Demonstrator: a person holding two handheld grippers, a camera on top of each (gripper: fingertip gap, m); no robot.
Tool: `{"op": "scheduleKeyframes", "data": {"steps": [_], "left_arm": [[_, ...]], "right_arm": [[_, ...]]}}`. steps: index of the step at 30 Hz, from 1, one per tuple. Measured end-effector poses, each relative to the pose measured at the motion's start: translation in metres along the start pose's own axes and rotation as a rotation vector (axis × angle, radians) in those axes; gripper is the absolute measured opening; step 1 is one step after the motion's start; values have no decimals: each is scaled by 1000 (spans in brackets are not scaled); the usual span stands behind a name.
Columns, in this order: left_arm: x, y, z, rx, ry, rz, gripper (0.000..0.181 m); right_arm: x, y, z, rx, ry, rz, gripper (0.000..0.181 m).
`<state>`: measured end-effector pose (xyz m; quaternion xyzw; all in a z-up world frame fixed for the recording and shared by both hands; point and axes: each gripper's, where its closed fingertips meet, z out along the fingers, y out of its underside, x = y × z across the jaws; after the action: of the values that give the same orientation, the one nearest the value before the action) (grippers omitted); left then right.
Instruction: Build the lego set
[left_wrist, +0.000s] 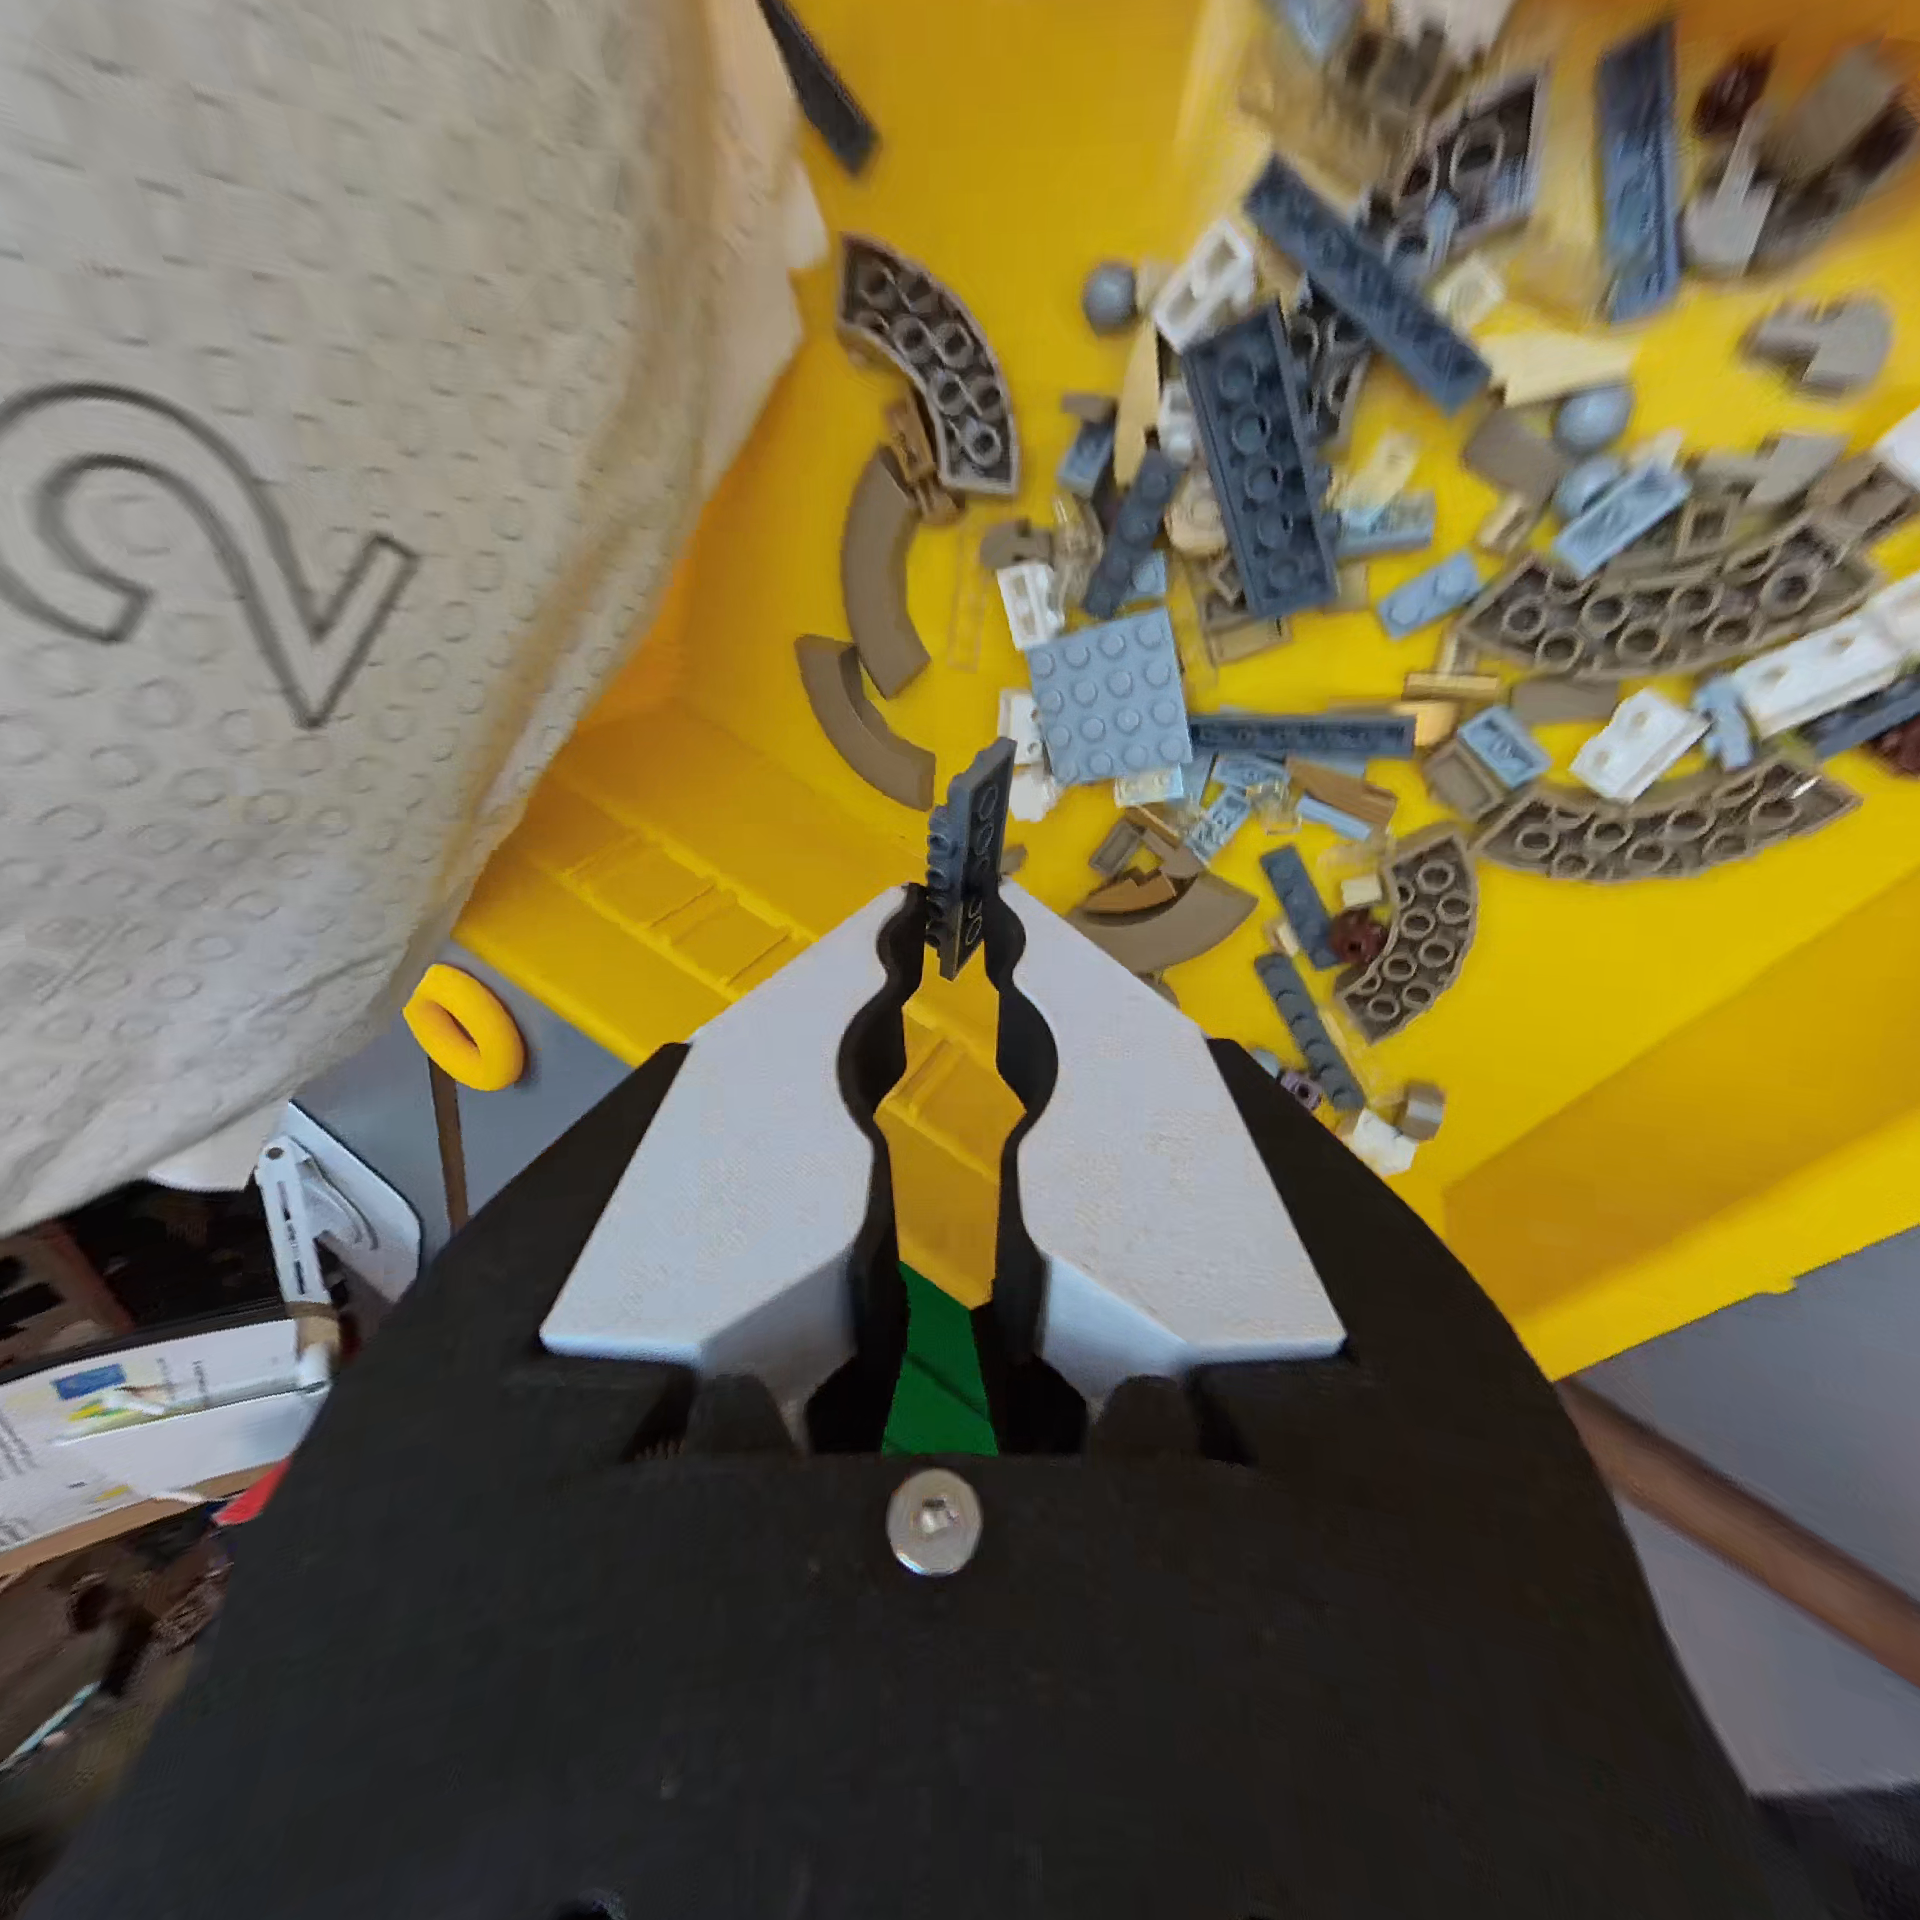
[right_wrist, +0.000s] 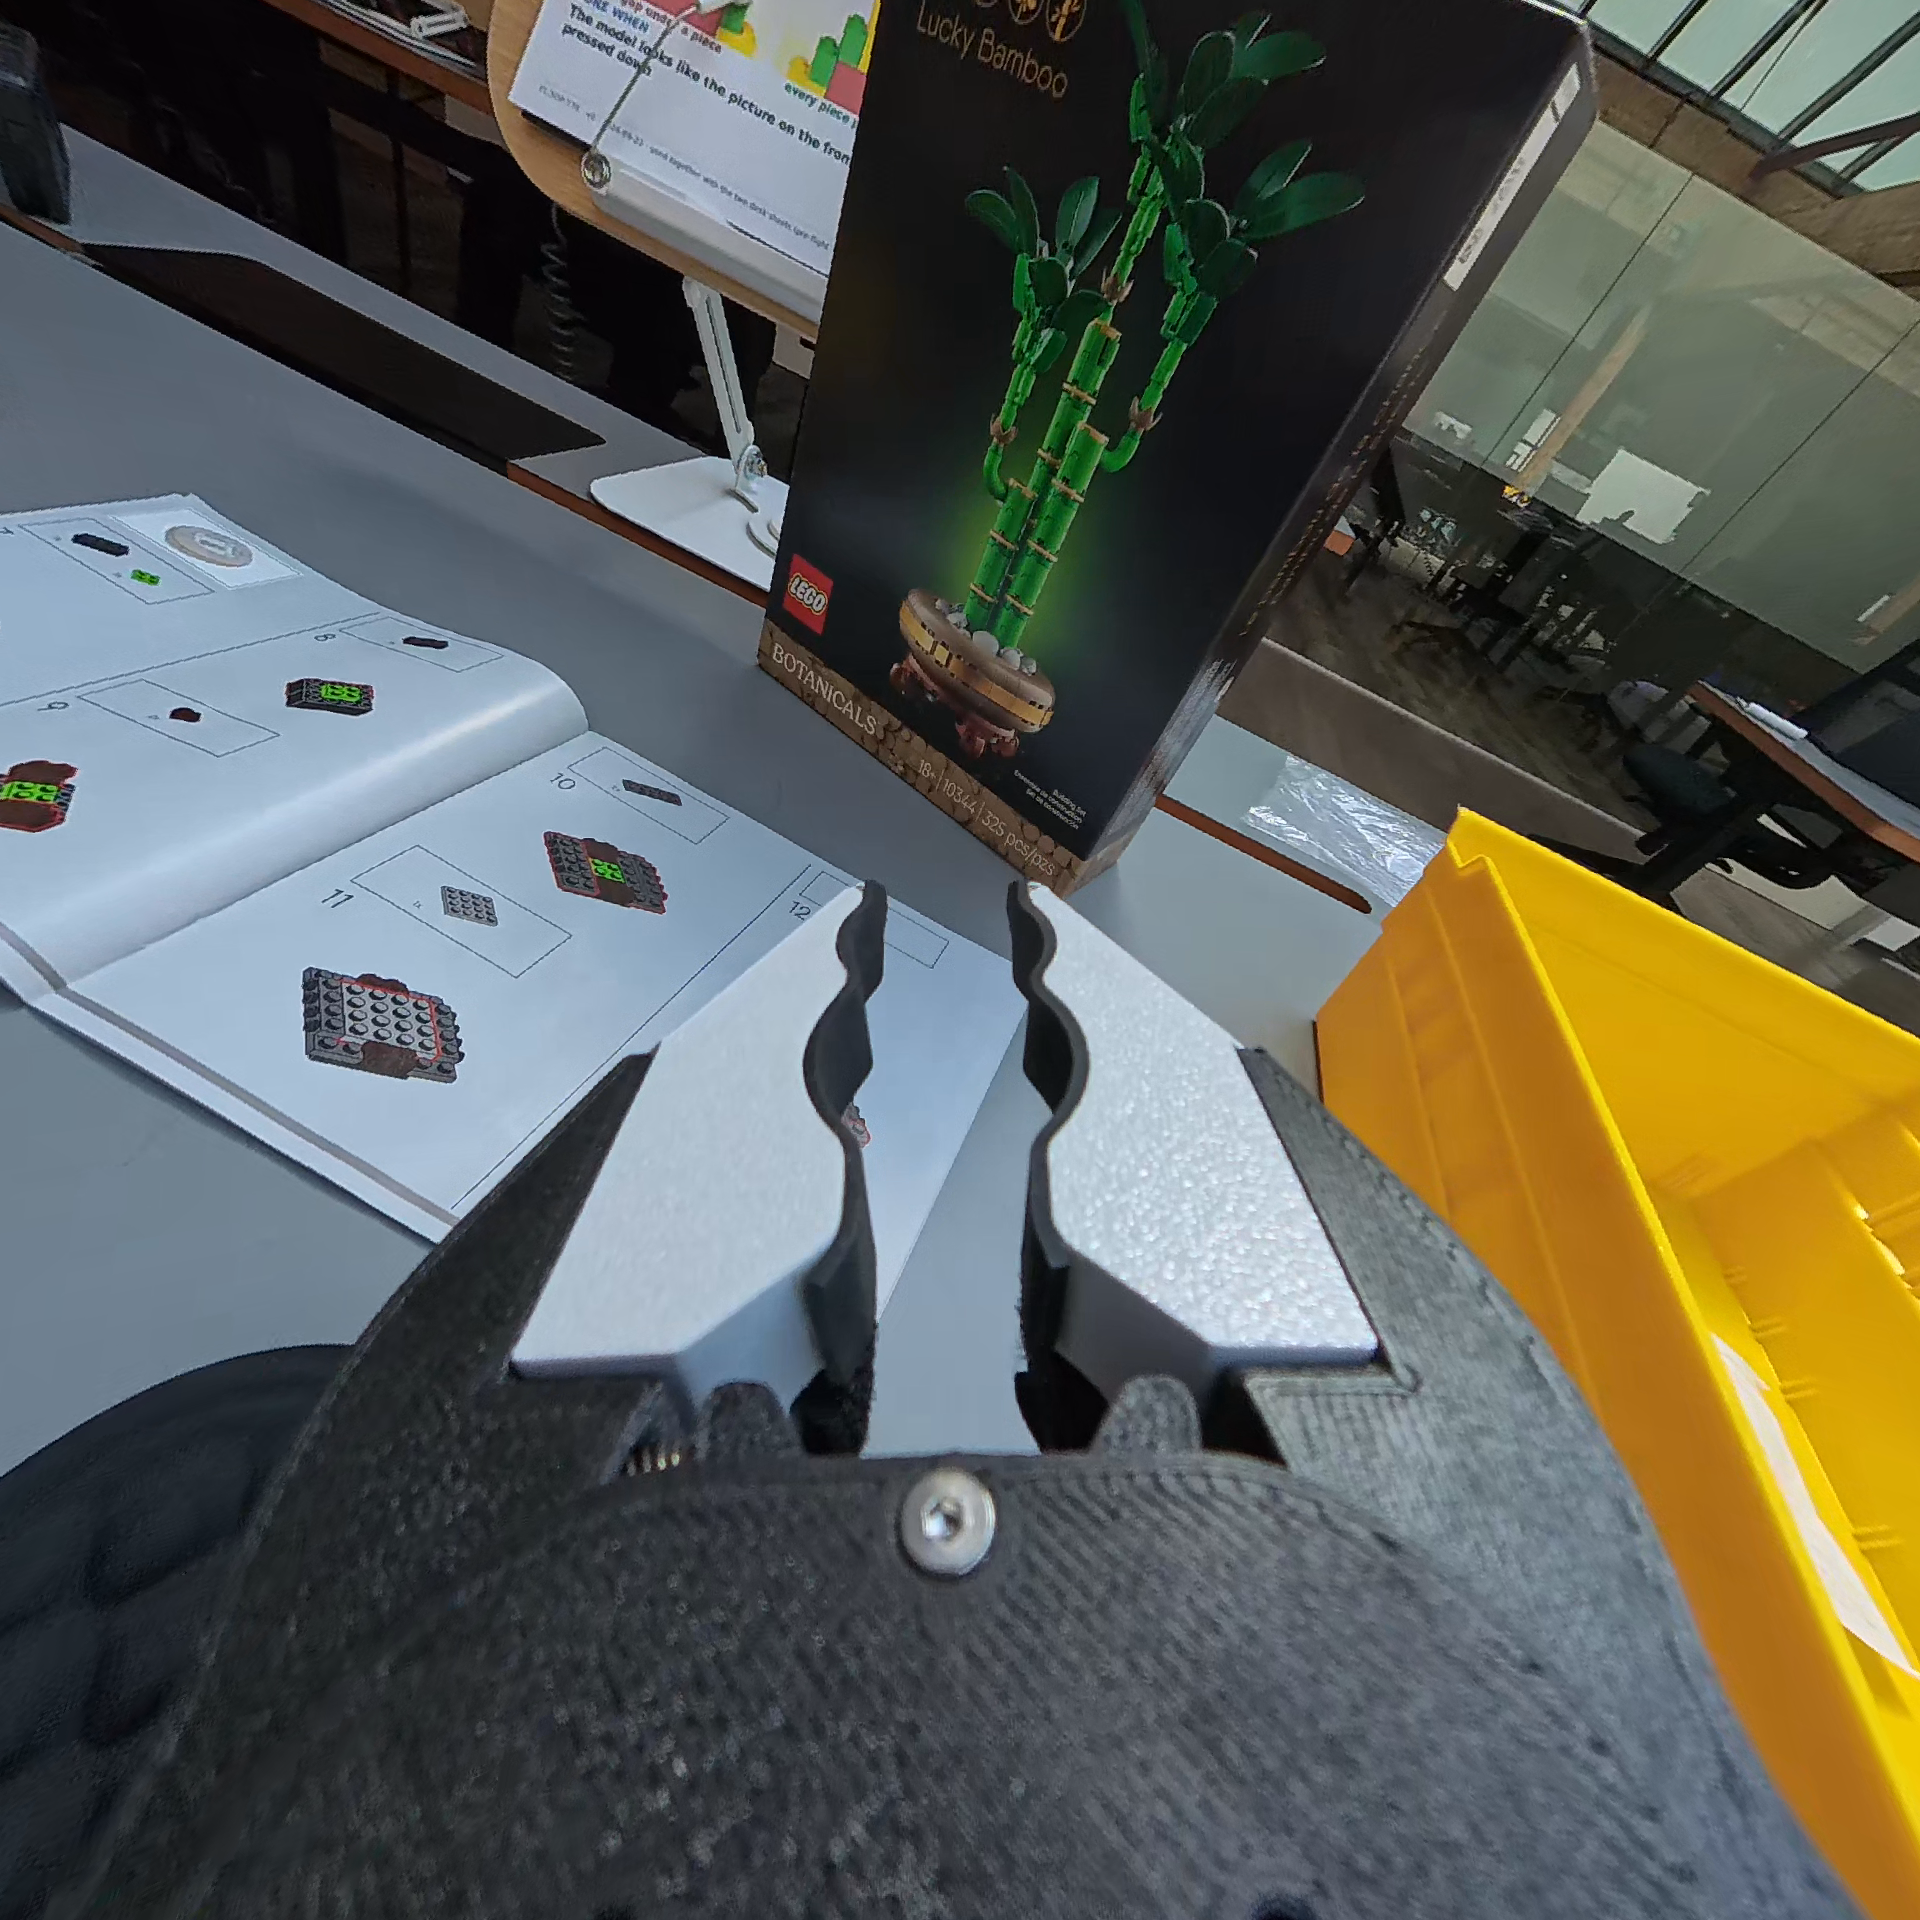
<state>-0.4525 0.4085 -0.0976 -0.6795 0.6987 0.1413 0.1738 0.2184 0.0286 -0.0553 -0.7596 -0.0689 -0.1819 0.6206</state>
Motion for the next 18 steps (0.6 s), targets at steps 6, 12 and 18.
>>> {"op": "scheduleKeyframes", "data": {"steps": [6, 12, 18], "left_arm": [[0, -69, -105, 637, -27, -398, 8], [63, -116, -165, 1038, 123, -491, 8], [153, -128, -192, 1350, 216, -569, 8]], "right_arm": [[-2, -2, 3, 10, -5, 6, 24], [-27, -45, 2, 92, -16, -20, 24], [-194, -162, -10, 326, -423, -11, 29]]}}
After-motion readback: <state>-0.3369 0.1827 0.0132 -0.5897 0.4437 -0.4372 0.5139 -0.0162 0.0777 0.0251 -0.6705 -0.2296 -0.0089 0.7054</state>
